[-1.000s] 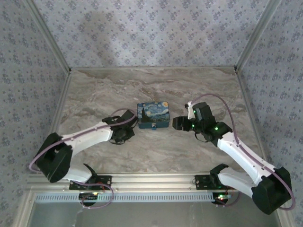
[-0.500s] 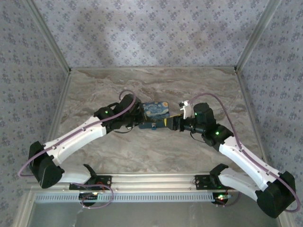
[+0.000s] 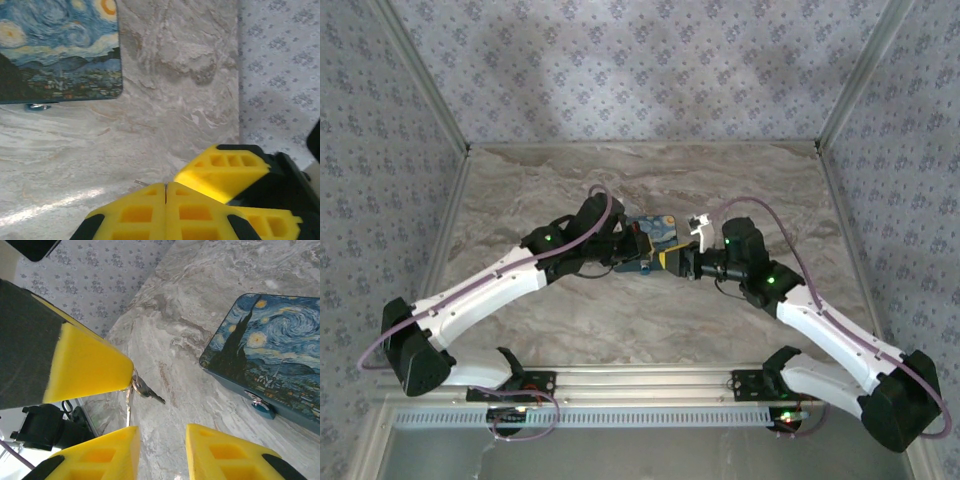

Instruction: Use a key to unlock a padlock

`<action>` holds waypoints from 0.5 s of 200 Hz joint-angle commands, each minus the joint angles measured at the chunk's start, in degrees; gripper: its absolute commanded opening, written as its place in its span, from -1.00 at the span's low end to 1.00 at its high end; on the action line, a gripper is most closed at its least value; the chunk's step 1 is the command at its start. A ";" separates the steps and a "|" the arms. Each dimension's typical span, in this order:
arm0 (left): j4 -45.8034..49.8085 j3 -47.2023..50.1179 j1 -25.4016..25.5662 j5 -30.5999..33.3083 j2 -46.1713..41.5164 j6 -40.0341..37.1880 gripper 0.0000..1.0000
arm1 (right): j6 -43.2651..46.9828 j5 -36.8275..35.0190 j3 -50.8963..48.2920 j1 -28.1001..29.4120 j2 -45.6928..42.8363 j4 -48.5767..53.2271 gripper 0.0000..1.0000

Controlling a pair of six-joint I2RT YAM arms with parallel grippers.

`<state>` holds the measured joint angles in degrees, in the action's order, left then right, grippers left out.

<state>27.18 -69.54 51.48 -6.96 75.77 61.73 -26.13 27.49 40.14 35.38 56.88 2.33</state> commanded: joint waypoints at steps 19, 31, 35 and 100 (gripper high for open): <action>-3.10 -2.18 0.47 -2.85 -0.11 1.54 -1.00 | 3.29 -0.34 0.55 1.44 -1.28 -0.99 -0.36; -3.33 -2.19 0.58 -3.21 -0.01 1.69 -1.00 | 3.61 -0.59 0.63 1.68 -1.38 -0.88 -0.37; -3.49 -2.18 0.62 -3.37 -0.07 1.72 -1.00 | 3.67 -0.67 0.64 1.83 -1.37 -0.92 -0.37; -4.79 -2.09 1.00 -5.16 0.25 2.34 -1.00 | 6.20 -4.22 2.18 2.68 -2.91 -0.26 -0.36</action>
<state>24.12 -69.84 51.90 -10.39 75.85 63.26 -22.28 25.74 40.32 37.71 55.18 1.96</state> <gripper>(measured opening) 0.042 0.326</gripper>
